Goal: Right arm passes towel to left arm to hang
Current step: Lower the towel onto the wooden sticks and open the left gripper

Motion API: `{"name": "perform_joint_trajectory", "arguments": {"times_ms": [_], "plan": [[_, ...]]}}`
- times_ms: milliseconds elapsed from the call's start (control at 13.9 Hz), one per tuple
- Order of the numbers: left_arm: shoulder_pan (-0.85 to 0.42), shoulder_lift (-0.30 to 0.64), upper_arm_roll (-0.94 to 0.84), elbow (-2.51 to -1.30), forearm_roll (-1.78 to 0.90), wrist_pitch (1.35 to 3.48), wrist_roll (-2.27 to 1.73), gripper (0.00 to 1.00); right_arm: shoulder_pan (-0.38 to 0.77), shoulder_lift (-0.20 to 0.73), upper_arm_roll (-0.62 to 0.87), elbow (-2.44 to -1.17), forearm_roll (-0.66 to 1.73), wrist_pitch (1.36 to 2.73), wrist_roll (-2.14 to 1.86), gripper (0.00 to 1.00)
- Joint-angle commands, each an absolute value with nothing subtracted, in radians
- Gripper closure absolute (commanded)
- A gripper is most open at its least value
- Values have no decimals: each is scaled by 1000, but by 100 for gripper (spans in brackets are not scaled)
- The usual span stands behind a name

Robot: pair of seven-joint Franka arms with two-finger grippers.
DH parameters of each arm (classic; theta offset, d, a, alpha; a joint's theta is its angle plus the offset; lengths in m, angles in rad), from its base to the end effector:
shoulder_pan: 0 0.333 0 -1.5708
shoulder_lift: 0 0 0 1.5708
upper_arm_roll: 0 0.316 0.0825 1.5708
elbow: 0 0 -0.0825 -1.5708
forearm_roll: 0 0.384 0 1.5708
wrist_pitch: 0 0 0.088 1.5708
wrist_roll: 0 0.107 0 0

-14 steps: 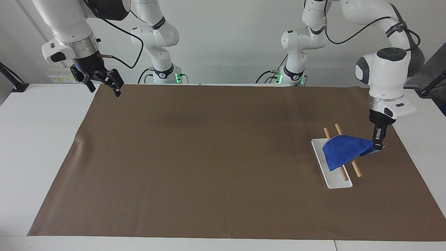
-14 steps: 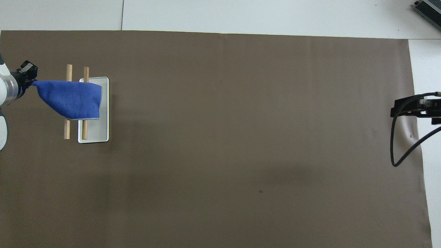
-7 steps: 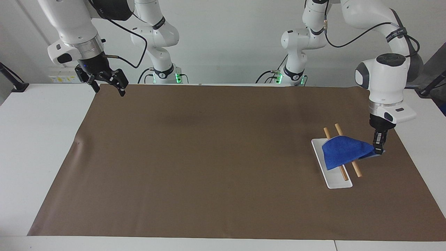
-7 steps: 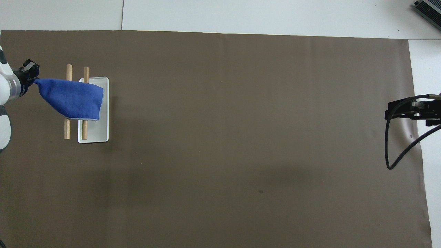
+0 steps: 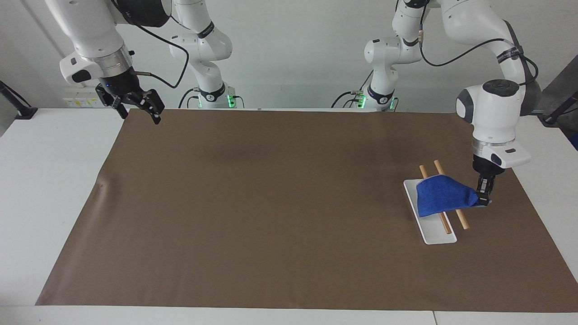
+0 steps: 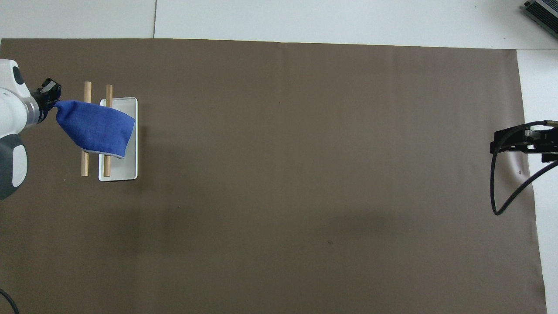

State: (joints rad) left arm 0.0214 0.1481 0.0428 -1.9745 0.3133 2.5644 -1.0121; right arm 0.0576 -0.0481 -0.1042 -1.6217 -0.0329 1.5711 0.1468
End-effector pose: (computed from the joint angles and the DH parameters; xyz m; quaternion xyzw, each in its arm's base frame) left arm 0.6225 0.0343 0.4426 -0.8835 -0.3995 -0.2447 0.0034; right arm 0.5384 -0.0300 0.6267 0.9952 -0.0964 -0.0007 0.0140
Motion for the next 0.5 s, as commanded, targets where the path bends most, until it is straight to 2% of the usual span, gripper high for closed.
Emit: {"name": "perform_joint_trajectory", "arguments": {"times_ms": [0, 144, 288, 432], "plan": [[31, 164, 41, -1965, 292, 2634, -1003, 64, 46, -63, -100, -1637, -15, 1565, 135, 0], [34, 166, 43, -1959, 291, 2643, -1002, 53, 48, -63, -100, -1637, -15, 1565, 135, 0], [38, 173, 43, -1936, 291, 2640, -999, 29, 46, -63, -100, -1637, -15, 1565, 135, 0], [41, 184, 43, -1911, 293, 2619, -999, 28, 46, -63, -100, -1637, -15, 1565, 135, 0]]}}
